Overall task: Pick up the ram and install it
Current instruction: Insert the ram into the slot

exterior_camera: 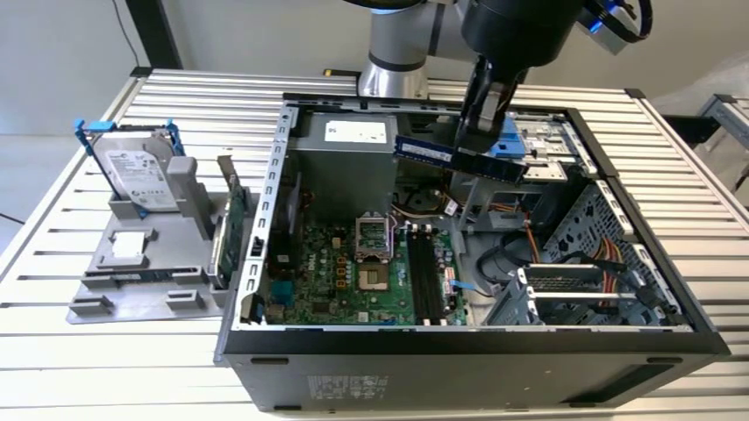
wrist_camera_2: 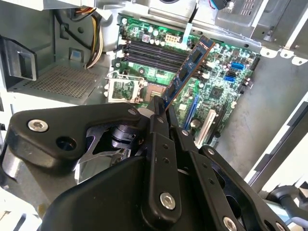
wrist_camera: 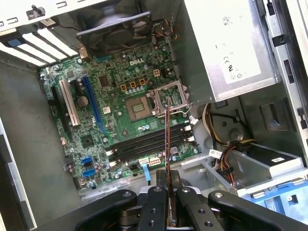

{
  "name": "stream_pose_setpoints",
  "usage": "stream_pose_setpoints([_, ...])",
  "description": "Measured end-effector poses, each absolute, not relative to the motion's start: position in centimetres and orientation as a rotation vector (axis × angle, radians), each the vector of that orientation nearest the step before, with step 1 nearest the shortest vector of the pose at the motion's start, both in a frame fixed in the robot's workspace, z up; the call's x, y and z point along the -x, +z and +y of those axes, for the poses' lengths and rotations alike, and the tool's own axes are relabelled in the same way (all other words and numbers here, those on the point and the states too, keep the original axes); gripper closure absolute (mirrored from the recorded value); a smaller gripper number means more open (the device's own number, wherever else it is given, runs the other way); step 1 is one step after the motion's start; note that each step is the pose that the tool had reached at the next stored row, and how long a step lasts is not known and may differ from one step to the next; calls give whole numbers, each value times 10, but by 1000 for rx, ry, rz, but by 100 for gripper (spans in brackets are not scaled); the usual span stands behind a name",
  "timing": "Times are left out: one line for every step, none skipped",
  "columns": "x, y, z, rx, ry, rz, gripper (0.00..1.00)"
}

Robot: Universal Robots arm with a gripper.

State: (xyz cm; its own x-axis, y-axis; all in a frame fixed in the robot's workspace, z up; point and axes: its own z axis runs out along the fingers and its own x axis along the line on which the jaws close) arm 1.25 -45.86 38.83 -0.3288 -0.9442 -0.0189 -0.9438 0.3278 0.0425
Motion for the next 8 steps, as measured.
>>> stream_pose_setpoints([-12,388,-459,-1812,-71,-2554,100])
stream_pose_setpoints([-12,388,-459,-1810,-71,-2555,100])
stream_pose_setpoints([-12,388,-459,-1808,-72,-2557,100])
stream_pose_setpoints([-12,388,-459,-1806,-71,-2559,100])
stream_pose_setpoints([-12,388,-459,-1804,-72,-2560,100])
stream_pose_setpoints([-12,388,-459,-1800,-72,-2563,100])
stream_pose_setpoints([-12,388,-459,-1796,-72,-2566,100])
stream_pose_setpoints([-12,388,-459,-1791,-72,-2570,100])
